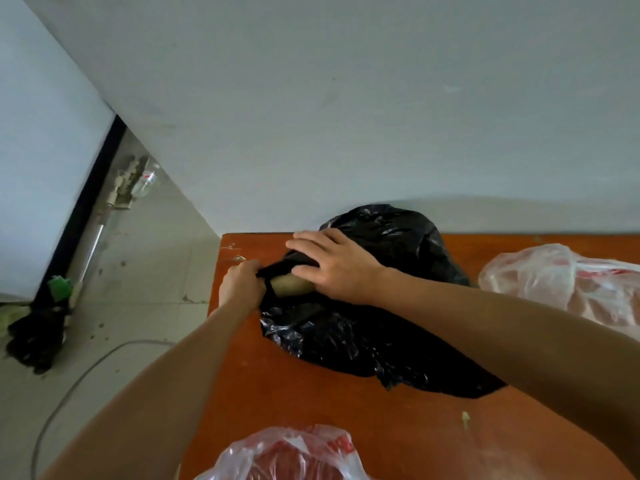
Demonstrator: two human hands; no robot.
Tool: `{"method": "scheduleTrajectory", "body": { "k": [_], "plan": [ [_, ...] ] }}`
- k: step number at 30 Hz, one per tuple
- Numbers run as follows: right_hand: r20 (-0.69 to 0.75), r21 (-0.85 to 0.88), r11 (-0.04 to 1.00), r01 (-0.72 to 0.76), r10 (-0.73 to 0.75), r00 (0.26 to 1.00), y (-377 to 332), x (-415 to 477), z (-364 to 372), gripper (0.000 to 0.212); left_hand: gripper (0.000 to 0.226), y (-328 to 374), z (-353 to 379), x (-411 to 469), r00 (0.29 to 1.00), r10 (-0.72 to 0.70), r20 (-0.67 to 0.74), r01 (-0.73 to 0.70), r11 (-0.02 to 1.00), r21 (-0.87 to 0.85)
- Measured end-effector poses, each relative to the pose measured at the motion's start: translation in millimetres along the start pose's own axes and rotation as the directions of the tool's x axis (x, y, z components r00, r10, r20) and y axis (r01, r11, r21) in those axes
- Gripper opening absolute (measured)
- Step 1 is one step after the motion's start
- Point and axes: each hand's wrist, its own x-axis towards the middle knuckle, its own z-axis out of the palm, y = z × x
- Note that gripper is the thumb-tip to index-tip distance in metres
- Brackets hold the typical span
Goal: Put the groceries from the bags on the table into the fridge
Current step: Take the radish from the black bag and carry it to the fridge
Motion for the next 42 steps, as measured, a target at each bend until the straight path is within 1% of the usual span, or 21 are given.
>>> {"method": "scheduleTrajectory", "body": {
  "k": [2,3,6,8,10,12,15,17,21,23,25,27,29,30,31,33,34,35,37,41,42],
  "plan": [
    [0.104,-0.045,0.997,0.064,-0.059,0.993,-12,5,14,0.015,0.014,-4,1,-3,1.0,-0.005,-0.003,0.005,0.999,0.044],
    [0.196,-0.064,0.998,0.027,-0.014,0.981,-14,9,19,0.018,0.013,-6,2,-3,1.0,-0.008,-0.003,0.008,0.998,0.057],
    [0.45,-0.139,0.978,-0.154,0.201,0.87,-14,17,31,0.058,0.013,-14,6,-8,1.0,0.023,-0.004,-0.023,0.994,0.109],
    [0.535,-0.229,0.945,-0.234,0.323,0.781,-17,22,34,0.062,0.015,-18,10,-15,0.998,0.056,0.006,-0.057,0.986,0.156],
    [0.541,-0.271,0.922,-0.277,0.384,0.748,-20,25,37,0.063,0.016,-20,15,-23,0.997,0.08,0.0,-0.078,0.982,0.173],
    [0.55,-0.257,0.927,-0.272,0.372,0.747,-21,27,37,0.064,0.015,-23,16,-30,0.996,0.09,-0.007,-0.088,0.979,0.183],
    [0.584,-0.162,0.958,-0.238,0.287,0.76,-18,18,29,0.062,0.017,-28,13,-37,0.994,0.104,0.022,-0.106,0.974,0.2],
    [0.615,-0.078,0.957,-0.28,0.267,0.742,-22,9,18,0.071,0.016,-27,11,-41,0.991,0.122,0.057,-0.132,0.966,0.221],
    [0.678,0.081,0.925,-0.371,0.222,0.701,-41,-22,7,0.074,0.015,-27,14,-51,0.978,0.137,0.157,-0.176,0.945,0.275],
    [0.716,0.126,0.896,-0.425,0.214,0.664,-47,-39,4,0.084,0.015,-26,14,-58,0.977,0.153,0.15,-0.189,0.944,0.271],
    [0.733,0.113,0.883,-0.456,0.236,0.638,-50,-54,-2,0.094,0.022,-22,14,-63,0.964,0.26,0.048,-0.264,0.929,0.258],
    [0.727,0.031,0.897,-0.441,0.283,0.626,-51,-71,-14,0.099,0.032,-9,14,-72,0.882,0.469,-0.046,-0.443,0.859,0.256],
    [0.722,-0.077,0.906,-0.416,0.338,0.603,-48,-91,-30,0.097,0.036,10,19,-83,0.736,0.672,-0.083,-0.63,0.724,0.281],
    [0.726,-0.124,0.904,-0.409,0.364,0.583,-44,-102,-39,0.089,0.04,19,22,-88,0.677,0.735,-0.034,-0.694,0.653,0.302],
    [0.726,-0.158,0.9,-0.407,0.385,0.569,-39,-114,-49,0.077,0.043,28,26,-93,0.653,0.754,0.073,-0.734,0.606,0.306],
    [0.701,-0.218,0.877,-0.428,0.446,0.556,-24,-140,-63,0.054,0.056,39,37,-99,0.654,0.68,0.331,-0.756,0.587,0.289],
    [0.674,-0.254,0.853,-0.456,0.494,0.549,-13,-153,-68,0.049,0.065,41,42,-98,0.661,0.614,0.43,-0.746,0.6,0.29],
    [0.641,-0.291,0.822,-0.49,0.548,0.537,-2,-166,-70,0.048,0.071,42,47,-95,0.672,0.566,0.478,-0.731,0.611,0.303],
    [0.586,-0.343,0.761,-0.551,0.632,0.508,19,-189,-68,0.046,0.077,45,53,-89,0.702,0.533,0.473,-0.7,0.638,0.32],
    [0.597,-0.362,0.653,-0.665,0.71,0.373,34,-224,-39,0.04,0.092,51,56,-74,0.749,0.51,0.423,-0.648,0.698,0.304],
    [0.578,-0.352,0.63,-0.692,0.728,0.369,32,-231,-29,0.041,0.09,52,57,-71,0.757,0.499,0.422,-0.636,0.709,0.304]
  ]
}}
